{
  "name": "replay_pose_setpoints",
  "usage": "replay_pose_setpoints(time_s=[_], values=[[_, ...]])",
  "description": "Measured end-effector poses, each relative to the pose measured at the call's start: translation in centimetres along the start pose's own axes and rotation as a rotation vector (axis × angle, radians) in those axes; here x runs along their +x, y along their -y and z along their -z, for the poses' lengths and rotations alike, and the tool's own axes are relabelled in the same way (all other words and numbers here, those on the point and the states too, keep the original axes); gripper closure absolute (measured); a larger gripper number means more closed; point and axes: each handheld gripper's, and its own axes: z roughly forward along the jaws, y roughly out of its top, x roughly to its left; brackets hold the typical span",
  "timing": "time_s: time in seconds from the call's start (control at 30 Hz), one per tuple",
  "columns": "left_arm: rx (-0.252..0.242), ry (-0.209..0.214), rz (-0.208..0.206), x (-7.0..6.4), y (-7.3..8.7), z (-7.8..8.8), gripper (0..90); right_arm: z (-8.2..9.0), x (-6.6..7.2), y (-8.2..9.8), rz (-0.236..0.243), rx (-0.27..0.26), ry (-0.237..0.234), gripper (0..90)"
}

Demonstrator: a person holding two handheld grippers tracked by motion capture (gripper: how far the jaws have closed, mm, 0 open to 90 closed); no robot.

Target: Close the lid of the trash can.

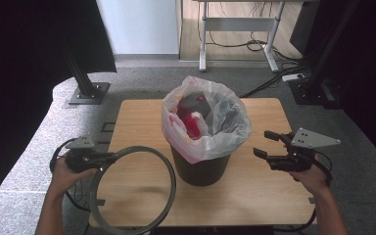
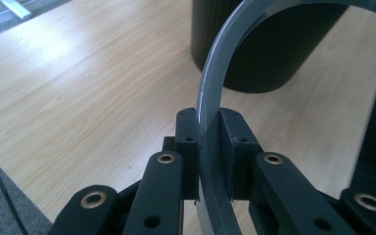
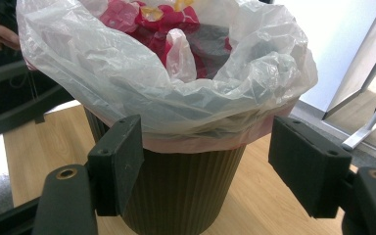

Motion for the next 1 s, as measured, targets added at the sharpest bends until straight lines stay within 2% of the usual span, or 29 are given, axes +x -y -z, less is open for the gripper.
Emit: replay_pose_setpoints(time_s=[0.1, 0.2, 0.23, 0.4, 0.53, 0.73, 0.77, 0.83, 0.87, 0.9, 1.0], values=[[0.008, 0.032, -0.016, -0.4, -1.1, 0.6, 79.9, 0.1, -0.1, 0.0, -0.002, 0.0, 0.003, 28.6], [0.004, 0.05, -0.019, -0.5, -1.4, 0.7, 79.9, 0.1, -0.1, 0.1, -0.003, -0.001, 0.004, 28.6], [-0.003, 0.072, -0.025, -0.7, -1.8, 0.8, 79.9, 0.1, -0.1, 0.1, -0.005, -0.002, 0.005, 28.6], [0.002, 0.094, -0.047, -0.9, -3.2, 1.1, 79.9, 0.1, -0.2, 0.1, -0.005, 0.001, 0.005, 28.6], [-0.003, 0.102, -0.072, -1.3, -4.9, 2.2, 79.9, 0.1, -0.2, 0.1, -0.008, -0.001, 0.007, 28.6], [-0.035, 0.107, -0.102, -2.0, -7.7, 4.4, 79.9, 0.2, -0.3, 0.1, -0.01, -0.001, 0.007, 28.6], [-0.035, 0.107, -0.102, -2.0, -7.7, 4.4, 79.8, 0.2, -0.4, 0.2, -0.012, -0.002, 0.007, 28.6], [-0.029, 0.1, -0.116, -2.5, -9.2, 5.0, 79.8, 0.2, -0.4, 0.2, -0.014, 0.0, 0.008, 28.6], [-0.029, 0.1, -0.116, -2.5, -9.2, 5.0, 79.8, 0.2, -0.5, 0.3, -0.016, 0.0, 0.008, 28.6], [-0.022, 0.094, -0.127, -2.7, -10.0, 5.2, 79.8, 0.3, -0.5, 0.3, -0.017, 0.0, 0.008, 28.6], [-0.019, 0.096, -0.139, -3.0, -10.9, 5.3, 79.8, 0.4, -0.5, 0.3, -0.018, 0.001, 0.007, 28.6]])
